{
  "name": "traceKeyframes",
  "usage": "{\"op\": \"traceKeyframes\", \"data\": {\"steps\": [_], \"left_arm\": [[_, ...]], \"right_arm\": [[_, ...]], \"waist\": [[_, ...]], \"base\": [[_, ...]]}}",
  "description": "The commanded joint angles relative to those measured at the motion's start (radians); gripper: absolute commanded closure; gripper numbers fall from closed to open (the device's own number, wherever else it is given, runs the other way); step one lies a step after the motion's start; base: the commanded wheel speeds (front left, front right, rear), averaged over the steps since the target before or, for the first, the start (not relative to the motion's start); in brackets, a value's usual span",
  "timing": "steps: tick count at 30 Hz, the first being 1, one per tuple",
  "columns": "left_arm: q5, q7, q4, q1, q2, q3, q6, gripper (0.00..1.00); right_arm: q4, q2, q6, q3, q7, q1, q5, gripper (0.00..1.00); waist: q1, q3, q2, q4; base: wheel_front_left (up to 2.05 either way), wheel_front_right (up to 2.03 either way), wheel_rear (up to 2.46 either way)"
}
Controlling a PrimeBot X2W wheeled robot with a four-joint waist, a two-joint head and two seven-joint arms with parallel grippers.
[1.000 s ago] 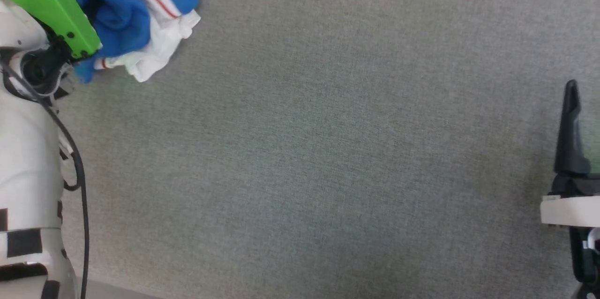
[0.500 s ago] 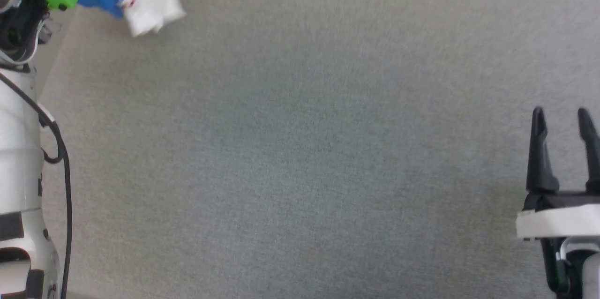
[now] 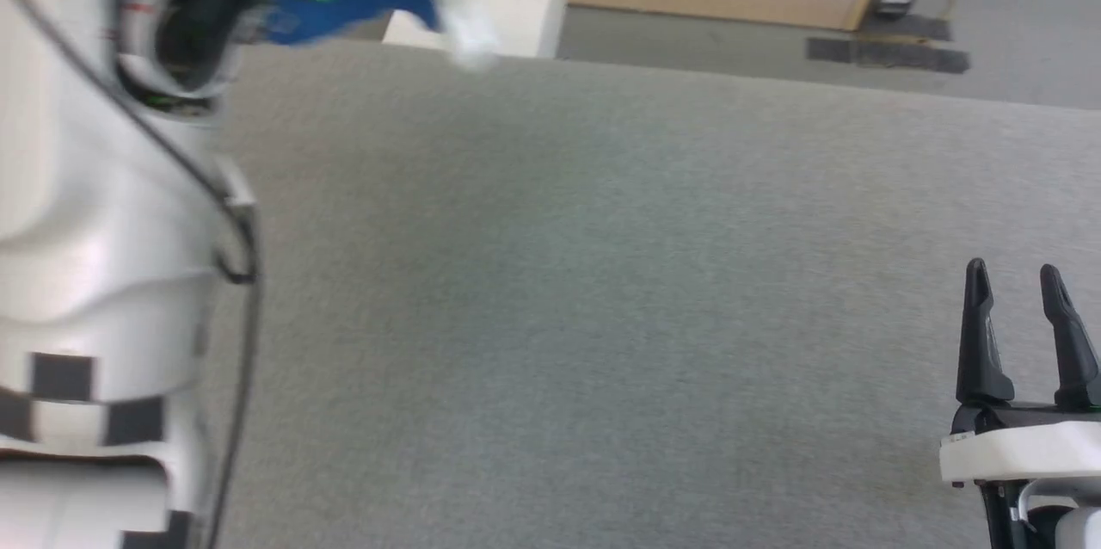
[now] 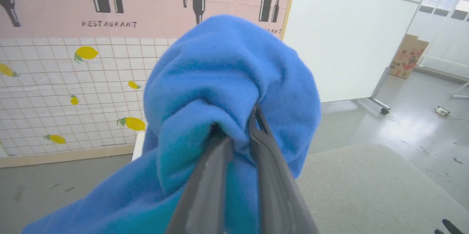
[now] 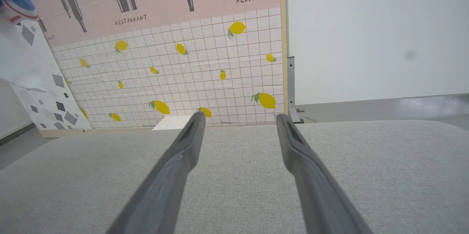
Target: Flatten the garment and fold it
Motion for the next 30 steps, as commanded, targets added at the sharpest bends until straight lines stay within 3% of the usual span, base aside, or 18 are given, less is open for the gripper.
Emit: {"op": "traceKeyframes", "data": {"steps": [1,10,16,22,30], "left_arm": [[-0.013,0.007,-0.018,-0.003,-0.020,-0.018,0.002,1.00],[-0.069,-0.005,-0.136,0.116,-0.155,-0.126,0.015,1.00],[-0.049,-0.105,-0.159,0.255,-0.186,-0.220,0.039,1.00],[-0.026,-0.240,-0.034,0.400,-0.195,-0.314,0.032,1.00],[-0.009,-0.364,0.256,0.494,-0.199,-0.388,0.089,1.00]], "right_arm": [[0.005,0.000,-0.002,0.002,-0.008,0.010,0.008,0.00],[0.018,0.000,-0.002,0.003,-0.023,0.000,0.017,0.00],[0.022,0.000,-0.002,-0.004,-0.029,-0.008,0.023,0.00],[0.028,0.000,-0.002,-0.009,-0.036,-0.020,0.032,0.00],[0.045,0.000,-0.002,0.005,-0.043,-0.042,0.046,0.00]], "waist": [[0.0001,-0.034,0.0000,-0.045],[0.0001,-0.014,0.0000,-0.131],[0.0001,0.022,0.0000,-0.182],[0.0001,0.054,0.0000,-0.214],[0.0001,0.078,0.0000,-0.248]], "base": [[0.00,0.00,0.00],[0.00,0.00,0.00],[0.00,0.00,0.00],[0.00,0.00,0.00],[0.00,0.00,0.00]]}}
